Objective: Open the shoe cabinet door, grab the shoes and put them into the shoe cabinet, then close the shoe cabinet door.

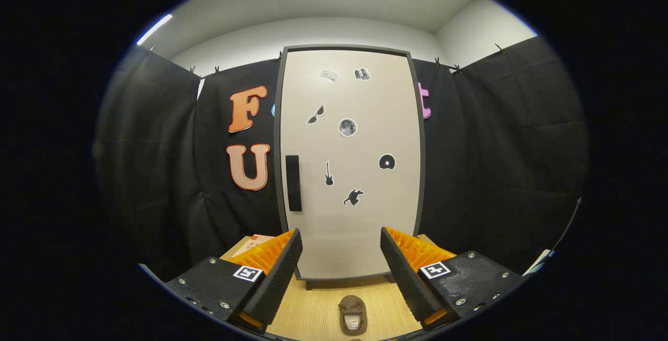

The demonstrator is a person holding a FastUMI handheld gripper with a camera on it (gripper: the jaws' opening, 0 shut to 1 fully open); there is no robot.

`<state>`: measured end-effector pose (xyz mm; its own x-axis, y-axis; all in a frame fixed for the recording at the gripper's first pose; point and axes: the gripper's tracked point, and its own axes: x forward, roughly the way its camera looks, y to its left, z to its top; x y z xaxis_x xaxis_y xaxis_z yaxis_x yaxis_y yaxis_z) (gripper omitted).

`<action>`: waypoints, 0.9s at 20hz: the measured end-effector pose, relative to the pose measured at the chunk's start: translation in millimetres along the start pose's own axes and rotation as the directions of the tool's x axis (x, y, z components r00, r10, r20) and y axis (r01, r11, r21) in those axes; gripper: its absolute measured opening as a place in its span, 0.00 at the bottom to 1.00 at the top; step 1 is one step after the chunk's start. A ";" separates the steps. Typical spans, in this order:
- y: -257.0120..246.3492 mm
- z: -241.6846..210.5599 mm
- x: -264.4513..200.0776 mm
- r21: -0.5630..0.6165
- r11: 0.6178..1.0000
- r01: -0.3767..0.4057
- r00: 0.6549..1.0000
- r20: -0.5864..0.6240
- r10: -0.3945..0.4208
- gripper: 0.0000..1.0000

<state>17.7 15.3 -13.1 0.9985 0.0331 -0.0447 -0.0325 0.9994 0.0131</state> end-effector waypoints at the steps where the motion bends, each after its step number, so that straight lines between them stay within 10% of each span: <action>1: 3.6 -1.0 3.9 0.000 1.000 -0.008 1.000 -0.003 0.008 0.94; 18: 96.4 9.9 146.8 0.033 0.968 -0.250 0.968 0.012 0.249 0.94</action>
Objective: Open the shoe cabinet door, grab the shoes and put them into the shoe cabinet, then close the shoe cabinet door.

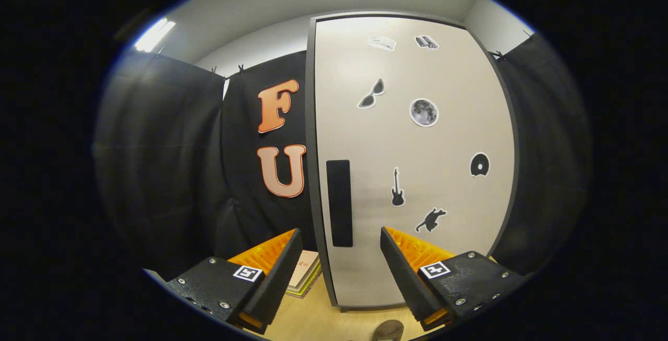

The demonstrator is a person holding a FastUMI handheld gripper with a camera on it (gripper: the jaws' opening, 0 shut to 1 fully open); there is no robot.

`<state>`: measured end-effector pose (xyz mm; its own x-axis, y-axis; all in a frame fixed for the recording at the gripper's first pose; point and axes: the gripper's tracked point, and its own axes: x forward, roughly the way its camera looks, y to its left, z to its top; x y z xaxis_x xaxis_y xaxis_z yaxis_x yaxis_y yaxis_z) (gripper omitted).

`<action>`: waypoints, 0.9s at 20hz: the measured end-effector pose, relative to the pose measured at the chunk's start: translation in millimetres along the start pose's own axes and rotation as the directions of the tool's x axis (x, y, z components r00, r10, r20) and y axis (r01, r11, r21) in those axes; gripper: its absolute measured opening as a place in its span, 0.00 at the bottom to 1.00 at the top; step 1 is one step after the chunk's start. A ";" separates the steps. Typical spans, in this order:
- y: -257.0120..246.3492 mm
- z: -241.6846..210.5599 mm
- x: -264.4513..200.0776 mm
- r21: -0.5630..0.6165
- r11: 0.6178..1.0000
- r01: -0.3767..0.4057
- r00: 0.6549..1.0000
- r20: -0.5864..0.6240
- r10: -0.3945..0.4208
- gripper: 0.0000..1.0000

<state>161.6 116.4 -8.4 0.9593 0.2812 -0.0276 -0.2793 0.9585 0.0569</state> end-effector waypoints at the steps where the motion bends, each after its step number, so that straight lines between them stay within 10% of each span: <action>1: 2.1 2.0 9.5 0.004 1.000 -0.016 1.000 0.004 0.016 0.94; 10: 15.0 5.3 67.2 0.019 0.994 -0.104 0.995 0.006 0.104 0.90; 18: 2.1 2.4 77.7 0.047 0.996 -0.073 0.997 -0.007 0.073 0.37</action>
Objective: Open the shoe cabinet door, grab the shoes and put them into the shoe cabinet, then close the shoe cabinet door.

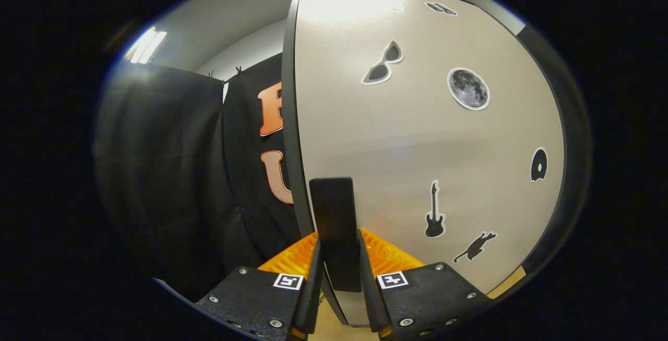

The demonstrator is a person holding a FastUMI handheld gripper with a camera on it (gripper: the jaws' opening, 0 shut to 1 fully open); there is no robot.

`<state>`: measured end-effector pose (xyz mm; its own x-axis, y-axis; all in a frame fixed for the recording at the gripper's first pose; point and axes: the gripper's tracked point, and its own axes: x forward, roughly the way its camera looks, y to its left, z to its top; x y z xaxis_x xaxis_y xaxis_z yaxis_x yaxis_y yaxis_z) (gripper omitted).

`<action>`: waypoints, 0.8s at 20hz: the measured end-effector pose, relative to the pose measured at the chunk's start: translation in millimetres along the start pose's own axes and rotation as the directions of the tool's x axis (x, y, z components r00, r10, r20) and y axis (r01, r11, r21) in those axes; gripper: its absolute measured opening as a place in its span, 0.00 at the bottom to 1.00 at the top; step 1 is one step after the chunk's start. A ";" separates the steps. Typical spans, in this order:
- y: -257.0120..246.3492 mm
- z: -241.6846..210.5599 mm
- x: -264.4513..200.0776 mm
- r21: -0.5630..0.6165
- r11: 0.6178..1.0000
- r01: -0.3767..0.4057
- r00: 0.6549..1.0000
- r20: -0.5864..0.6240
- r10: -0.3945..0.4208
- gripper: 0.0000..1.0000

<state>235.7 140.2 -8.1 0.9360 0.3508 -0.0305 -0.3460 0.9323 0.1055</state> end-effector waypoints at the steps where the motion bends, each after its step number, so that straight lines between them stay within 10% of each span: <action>1: 0.4 0.4 0.4 -0.015 1.000 0.005 1.000 0.002 -0.005 0.37; 16: -8.6 -0.2 -53.9 -0.042 0.989 0.141 0.990 -0.023 -0.142 0.30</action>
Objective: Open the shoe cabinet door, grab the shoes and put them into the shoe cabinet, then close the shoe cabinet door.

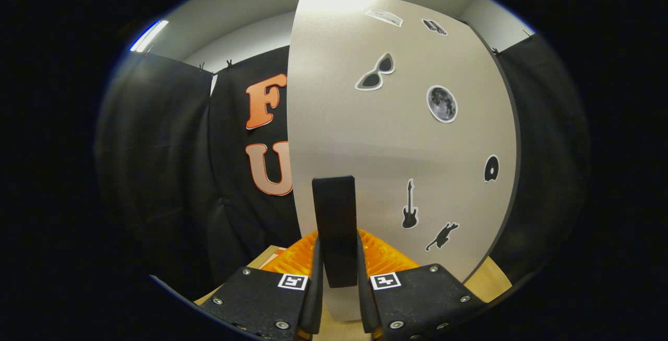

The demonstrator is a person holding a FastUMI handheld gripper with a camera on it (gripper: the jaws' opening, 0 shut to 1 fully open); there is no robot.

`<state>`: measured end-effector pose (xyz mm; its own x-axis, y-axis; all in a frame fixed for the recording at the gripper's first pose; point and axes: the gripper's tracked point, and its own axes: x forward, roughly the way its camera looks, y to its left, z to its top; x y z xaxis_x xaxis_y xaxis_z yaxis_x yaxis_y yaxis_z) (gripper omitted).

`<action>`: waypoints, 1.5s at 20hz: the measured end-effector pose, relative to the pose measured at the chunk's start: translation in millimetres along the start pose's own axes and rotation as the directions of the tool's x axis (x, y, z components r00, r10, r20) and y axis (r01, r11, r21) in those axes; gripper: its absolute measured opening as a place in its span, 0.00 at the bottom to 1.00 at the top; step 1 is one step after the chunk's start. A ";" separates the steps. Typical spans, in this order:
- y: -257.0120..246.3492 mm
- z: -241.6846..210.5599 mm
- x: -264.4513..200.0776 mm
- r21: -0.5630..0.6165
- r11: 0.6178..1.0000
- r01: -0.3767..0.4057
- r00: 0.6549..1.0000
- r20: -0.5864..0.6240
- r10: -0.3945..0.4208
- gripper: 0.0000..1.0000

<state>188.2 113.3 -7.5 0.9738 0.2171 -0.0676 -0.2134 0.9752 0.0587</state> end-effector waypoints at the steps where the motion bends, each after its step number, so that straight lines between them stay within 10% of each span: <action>1: -2.4 0.1 -7.5 0.002 1.000 0.007 1.000 -0.001 -0.007 0.29; 30: -107.9 -1.9 -138.3 0.025 0.963 0.270 0.962 0.024 -0.271 0.29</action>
<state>76.3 -21.9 -6.4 0.9968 -0.0559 -0.0570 0.0595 0.9962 0.0634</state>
